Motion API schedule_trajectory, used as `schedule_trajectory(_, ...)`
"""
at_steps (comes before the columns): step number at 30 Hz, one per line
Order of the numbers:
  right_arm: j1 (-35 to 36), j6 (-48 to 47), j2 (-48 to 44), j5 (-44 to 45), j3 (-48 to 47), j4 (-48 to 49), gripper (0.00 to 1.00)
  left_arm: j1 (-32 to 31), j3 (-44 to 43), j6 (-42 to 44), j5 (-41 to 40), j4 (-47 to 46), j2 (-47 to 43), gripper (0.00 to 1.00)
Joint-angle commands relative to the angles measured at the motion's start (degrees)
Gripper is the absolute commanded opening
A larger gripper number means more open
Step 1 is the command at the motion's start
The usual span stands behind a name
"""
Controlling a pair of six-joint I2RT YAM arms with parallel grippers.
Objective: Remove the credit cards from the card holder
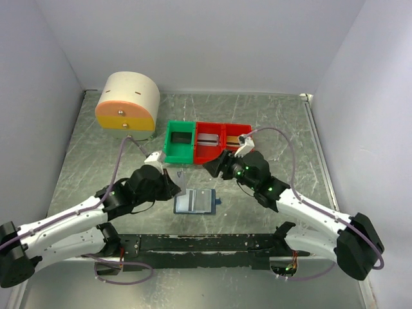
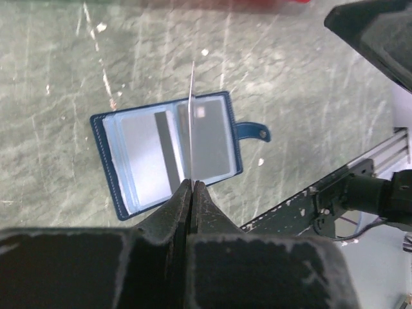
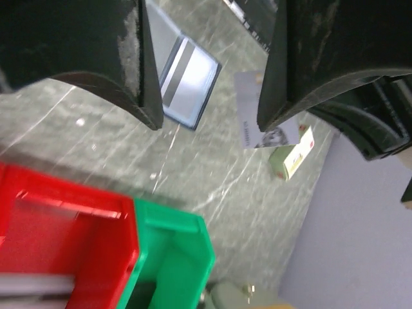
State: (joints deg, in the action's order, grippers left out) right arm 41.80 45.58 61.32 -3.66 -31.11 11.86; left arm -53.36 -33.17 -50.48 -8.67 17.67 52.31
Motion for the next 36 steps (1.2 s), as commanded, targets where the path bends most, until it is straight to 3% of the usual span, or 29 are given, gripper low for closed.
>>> schedule_trajectory(1, -2.0, -6.7, -4.6, 7.2, 2.3, 6.5, 0.63, -0.2, 1.8, 3.9, 0.5, -6.5, -4.7, 0.07)
schedule_trajectory(3, -3.8, -7.0, -5.1, 3.6, 0.3, 3.3, 0.63, -0.2, 2.4, 4.6, 1.9, -9.0, -6.0, 0.07)
schedule_trajectory(9, -4.8, -9.4, -5.6, -19.4, 4.8, 13.2, 0.65, -0.2, 3.5, 5.6, 6.9, -15.2, -8.2, 0.07)
schedule_trajectory(15, -5.7, -7.5, -2.5, -31.3, 4.6, 16.6, 0.61, -0.2, 6.2, 3.6, 10.7, -21.4, -10.6, 0.07)
schedule_trajectory(28, -6.8, -0.4, 5.5, -43.1, 3.6, 29.2, 0.48, -0.2, 7.4, 4.6, 17.0, -26.9, -10.7, 0.07)
schedule_trajectory(36, -7.5, 5.5, 8.4, -48.4, 5.2, 40.1, 0.3, -0.2, 4.2, 6.0, 18.0, -24.5, -9.2, 0.07)
